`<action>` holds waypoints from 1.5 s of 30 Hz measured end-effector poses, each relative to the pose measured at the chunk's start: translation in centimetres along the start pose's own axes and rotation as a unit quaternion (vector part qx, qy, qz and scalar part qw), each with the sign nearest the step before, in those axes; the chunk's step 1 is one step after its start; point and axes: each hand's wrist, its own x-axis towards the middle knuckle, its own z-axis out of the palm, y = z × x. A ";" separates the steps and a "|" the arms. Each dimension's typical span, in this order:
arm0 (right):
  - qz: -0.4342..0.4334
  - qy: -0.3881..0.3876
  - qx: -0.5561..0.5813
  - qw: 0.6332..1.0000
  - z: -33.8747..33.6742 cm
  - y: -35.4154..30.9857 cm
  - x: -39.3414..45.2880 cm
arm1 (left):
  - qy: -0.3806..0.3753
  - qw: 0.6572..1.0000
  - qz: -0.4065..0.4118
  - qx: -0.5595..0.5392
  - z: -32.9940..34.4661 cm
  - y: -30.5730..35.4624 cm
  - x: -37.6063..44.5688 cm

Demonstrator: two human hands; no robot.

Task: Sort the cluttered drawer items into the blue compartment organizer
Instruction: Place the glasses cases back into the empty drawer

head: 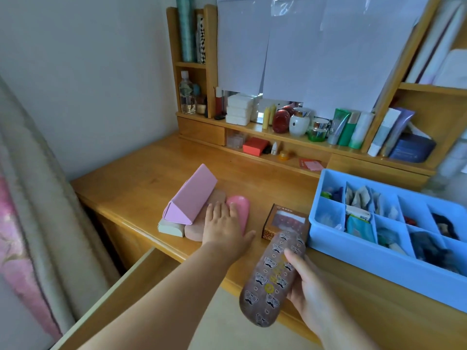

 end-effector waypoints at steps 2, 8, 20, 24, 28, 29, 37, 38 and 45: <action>0.001 -0.011 0.010 1.000 -0.4 -0.1 0.1 | 0.027 0.999 0.031 -0.005 0.7 0.8 -0.3; -0.013 -0.057 -0.061 0.996 -0.9 0.4 -2.3 | 0.023 0.974 0.045 -0.221 -0.9 -0.6 -4.9; 0.042 -0.028 -0.191 0.980 3.7 12.1 -3.8 | -0.157 0.976 -0.048 -0.142 4.5 -16.8 -18.8; 0.060 0.002 -0.236 0.970 4.3 14.6 -2.0 | -0.236 0.971 -0.030 0.004 6.7 -18.5 -17.9; 0.107 0.008 -0.241 0.965 4.8 16.2 -0.6 | -0.251 0.962 -0.021 0.105 7.5 -19.2 -16.9; 0.112 0.007 -0.246 0.963 5.0 16.5 -0.3 | -0.247 0.962 -0.017 0.115 7.7 -19.3 -16.9; 0.138 -0.037 -0.284 0.948 8.0 19.1 1.3 | -0.146 0.985 0.077 0.051 6.5 -21.6 -18.0; 0.138 -0.042 -0.283 0.948 8.7 19.4 1.4 | -0.132 0.989 0.069 -0.009 6.2 -22.3 -18.5; 0.000 -0.027 -0.596 0.802 11.1 22.6 1.8 | 0.067 0.974 -0.023 -0.214 4.8 -23.0 -20.1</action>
